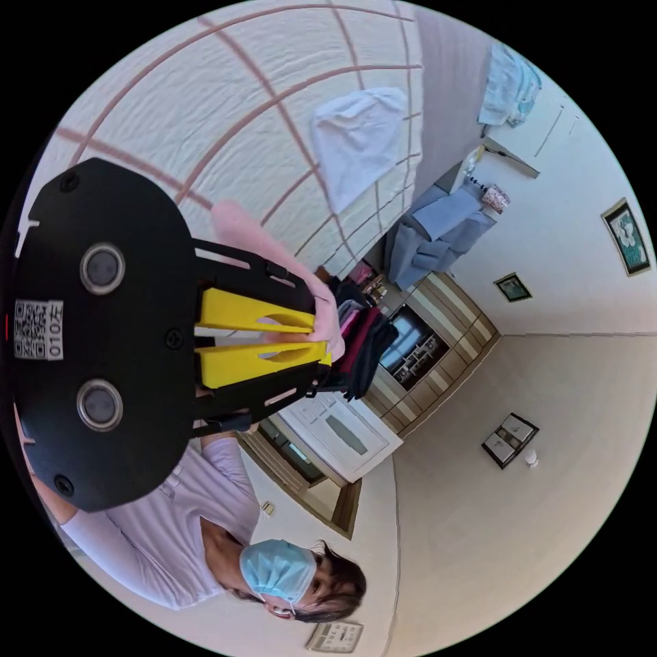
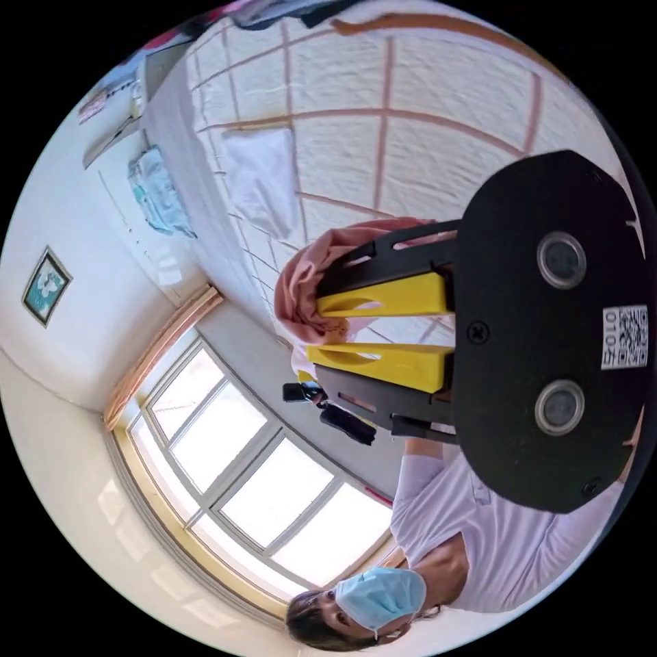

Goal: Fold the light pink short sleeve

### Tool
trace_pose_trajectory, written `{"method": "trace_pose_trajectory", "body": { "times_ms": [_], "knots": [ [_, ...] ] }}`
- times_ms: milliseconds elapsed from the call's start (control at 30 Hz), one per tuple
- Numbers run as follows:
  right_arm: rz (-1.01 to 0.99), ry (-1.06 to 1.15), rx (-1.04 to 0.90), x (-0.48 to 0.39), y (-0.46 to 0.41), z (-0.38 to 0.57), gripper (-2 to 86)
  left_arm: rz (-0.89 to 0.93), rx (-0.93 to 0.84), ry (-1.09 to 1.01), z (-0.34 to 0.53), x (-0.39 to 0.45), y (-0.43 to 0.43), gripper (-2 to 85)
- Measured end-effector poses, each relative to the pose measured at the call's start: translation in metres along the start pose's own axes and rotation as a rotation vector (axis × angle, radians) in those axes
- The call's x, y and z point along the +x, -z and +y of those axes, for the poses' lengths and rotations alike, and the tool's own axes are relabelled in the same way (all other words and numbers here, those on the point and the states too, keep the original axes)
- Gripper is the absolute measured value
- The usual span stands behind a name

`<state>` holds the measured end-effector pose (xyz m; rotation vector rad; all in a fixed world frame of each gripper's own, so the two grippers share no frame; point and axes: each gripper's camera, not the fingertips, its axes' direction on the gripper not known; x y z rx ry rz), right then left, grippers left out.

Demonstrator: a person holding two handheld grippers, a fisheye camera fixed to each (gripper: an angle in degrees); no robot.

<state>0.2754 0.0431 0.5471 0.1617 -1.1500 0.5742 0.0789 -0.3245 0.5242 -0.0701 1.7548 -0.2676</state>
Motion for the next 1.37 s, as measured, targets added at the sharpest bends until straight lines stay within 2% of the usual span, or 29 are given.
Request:
{"method": "trace_pose_trajectory", "body": {
  "times_ms": [100,167,267,400,467,533,667,733,800,900,1033,1133,1200,1367],
  "knots": [
    [0.107,0.128,0.052,0.029,-0.016,-0.074,7.1,-0.127,-0.046,-0.053,-0.075,-0.043,-0.008,2.8],
    [0.145,0.114,0.039,0.06,-0.038,-0.102,7.1,-0.149,-0.064,0.04,-0.095,-0.09,-0.018,2.6],
    [0.135,-0.052,-0.041,0.141,-0.092,-0.116,7.3,-0.163,-0.103,0.286,-0.084,-0.185,-0.042,2.2],
    [0.035,-0.469,-0.207,0.268,-0.177,-0.067,7.3,-0.173,-0.16,0.643,-0.017,-0.297,-0.085,1.8],
    [-0.046,-0.527,-0.129,0.28,-0.183,-0.046,7.3,-0.126,-0.101,0.693,-0.001,-0.31,-0.089,1.6],
    [-0.023,-0.497,-0.139,0.27,-0.186,-0.047,7.2,-0.13,-0.111,0.675,-0.004,-0.308,-0.093,1.5],
    [0.062,-0.442,-0.162,0.25,-0.19,-0.067,7.1,-0.229,-0.201,0.565,-0.034,-0.287,-0.106,1.5],
    [0.169,-0.382,-0.164,0.231,-0.194,-0.073,7.1,-0.253,-0.224,0.529,-0.043,-0.277,-0.114,1.6],
    [0.194,-0.409,-0.194,0.23,-0.205,-0.069,7.1,-0.313,-0.274,0.521,-0.043,-0.27,-0.125,1.7],
    [0.143,-0.462,-0.164,0.225,-0.203,-0.059,6.9,-0.271,-0.208,0.595,-0.026,-0.265,-0.121,1.7],
    [0.349,-0.298,-0.252,0.157,-0.19,-0.053,5.5,-0.353,-0.179,0.513,-0.019,-0.22,-0.111,1.6],
    [0.565,-0.032,-0.315,0.058,-0.183,-0.033,4.9,-0.522,-0.197,0.319,-0.007,-0.134,-0.1,1.2],
    [0.657,0.068,-0.362,0.001,-0.181,-0.009,4.5,-0.621,-0.169,0.123,0.015,-0.044,-0.088,0.5],
    [0.717,0.219,-0.286,-0.118,-0.157,0.076,3.6,-0.917,-0.114,-0.154,0.088,0.128,-0.063,0.0]
  ]
}}
